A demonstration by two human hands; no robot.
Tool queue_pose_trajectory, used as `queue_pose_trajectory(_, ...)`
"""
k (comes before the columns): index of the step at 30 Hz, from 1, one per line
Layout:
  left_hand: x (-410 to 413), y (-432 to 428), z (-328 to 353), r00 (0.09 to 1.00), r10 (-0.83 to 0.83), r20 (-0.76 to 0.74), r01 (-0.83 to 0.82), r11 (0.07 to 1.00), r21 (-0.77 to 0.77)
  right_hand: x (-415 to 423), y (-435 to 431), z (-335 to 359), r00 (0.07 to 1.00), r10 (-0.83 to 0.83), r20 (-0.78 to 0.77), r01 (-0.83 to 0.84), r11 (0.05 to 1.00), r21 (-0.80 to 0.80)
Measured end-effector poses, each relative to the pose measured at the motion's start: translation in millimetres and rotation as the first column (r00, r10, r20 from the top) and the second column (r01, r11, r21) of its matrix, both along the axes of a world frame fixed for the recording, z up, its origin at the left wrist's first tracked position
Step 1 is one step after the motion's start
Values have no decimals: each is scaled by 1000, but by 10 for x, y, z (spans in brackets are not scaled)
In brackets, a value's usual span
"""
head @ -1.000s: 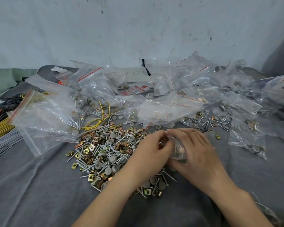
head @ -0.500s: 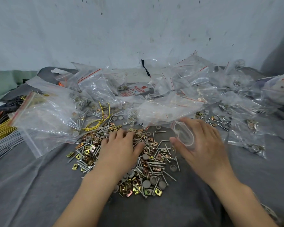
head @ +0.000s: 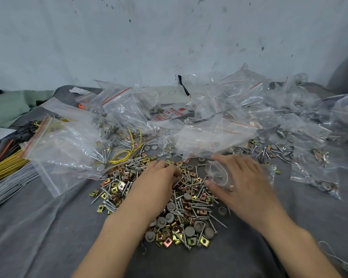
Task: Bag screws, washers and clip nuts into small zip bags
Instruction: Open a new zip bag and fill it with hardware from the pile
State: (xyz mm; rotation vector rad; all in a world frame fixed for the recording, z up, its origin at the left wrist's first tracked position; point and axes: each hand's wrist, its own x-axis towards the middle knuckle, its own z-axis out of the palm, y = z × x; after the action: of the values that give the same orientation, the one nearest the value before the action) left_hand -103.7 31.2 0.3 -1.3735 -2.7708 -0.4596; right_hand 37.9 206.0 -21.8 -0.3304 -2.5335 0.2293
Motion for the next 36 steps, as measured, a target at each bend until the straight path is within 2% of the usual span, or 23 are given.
queue_pose_trajectory(5,-32,-43,-48,1000,-24,9,23,999,47,-25,-5,-50,999,-1,46,-1,999,50)
queue_pose_trajectory(11,-37,-61,-72,999,-39,-10,39,996,74,-12,-25,-15,997,6,72,-7,1000,13)
queue_pose_trajectory(23,-44,16,-58,988,17,-152,-2,996,92,19,-65,27,993,15,119,-9,999,-50)
queue_pose_trajectory(27,-125,44,-68,994,34,-109,-13,982,188,22,-54,27,995,10,104,-5,999,-52)
queue_pose_trajectory(36,-237,14,-91,992,70,109,-110,902,417,24,-37,47,998,-8,65,9,1000,-29)
